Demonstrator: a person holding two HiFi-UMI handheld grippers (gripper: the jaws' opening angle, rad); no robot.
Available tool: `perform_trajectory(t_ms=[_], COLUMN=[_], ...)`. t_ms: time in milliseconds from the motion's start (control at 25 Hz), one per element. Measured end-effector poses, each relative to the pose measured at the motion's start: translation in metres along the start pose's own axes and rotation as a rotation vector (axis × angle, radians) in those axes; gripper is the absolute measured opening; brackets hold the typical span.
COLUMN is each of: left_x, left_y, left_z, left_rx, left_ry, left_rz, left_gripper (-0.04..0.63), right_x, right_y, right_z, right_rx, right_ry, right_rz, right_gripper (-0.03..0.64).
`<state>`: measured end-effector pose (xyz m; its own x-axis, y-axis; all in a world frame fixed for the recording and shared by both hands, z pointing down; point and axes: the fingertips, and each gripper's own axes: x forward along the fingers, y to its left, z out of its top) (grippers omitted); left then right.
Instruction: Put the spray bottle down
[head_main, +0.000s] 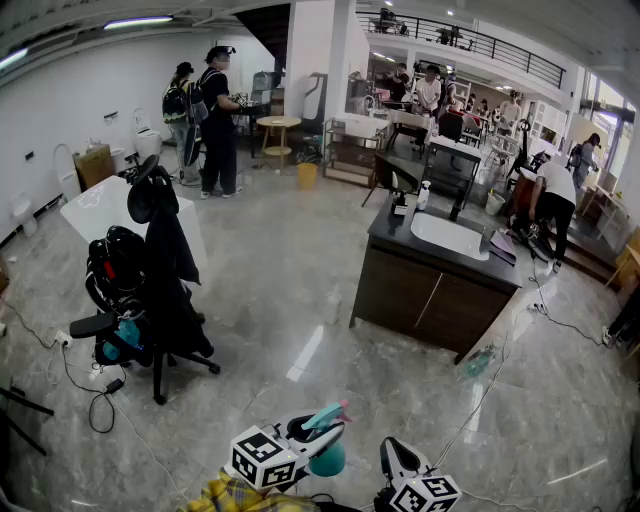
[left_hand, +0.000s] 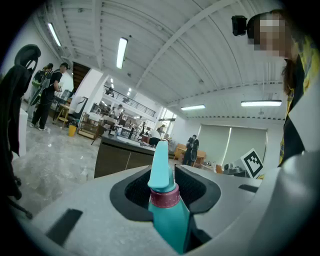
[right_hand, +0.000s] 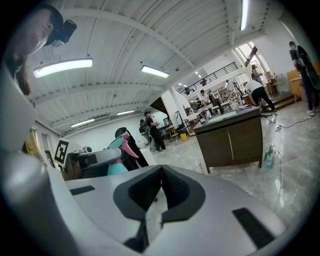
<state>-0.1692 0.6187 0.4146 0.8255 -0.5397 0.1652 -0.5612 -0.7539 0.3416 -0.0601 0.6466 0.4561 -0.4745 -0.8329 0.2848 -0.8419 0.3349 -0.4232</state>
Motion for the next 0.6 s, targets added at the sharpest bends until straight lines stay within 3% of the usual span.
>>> perform_trajectory(t_ms=[400, 600], left_x=[0.025, 0.034], left_y=[0.024, 0.028], left_z=[0.027, 0.033], left_rx=[0.101, 0.109], left_ry=[-0.014, -0.023], left_rz=[0.000, 0.004], left_gripper=[0.118, 0.118], right_x=[0.035, 0.052], right_y=[-0.014, -0.003], right_z=[0.036, 0.053], right_rx=[-0.138, -0.199], right_ry=[-0.005, -0.013], right_rz=[-0.019, -0.023], right_gripper=[0.008, 0.008])
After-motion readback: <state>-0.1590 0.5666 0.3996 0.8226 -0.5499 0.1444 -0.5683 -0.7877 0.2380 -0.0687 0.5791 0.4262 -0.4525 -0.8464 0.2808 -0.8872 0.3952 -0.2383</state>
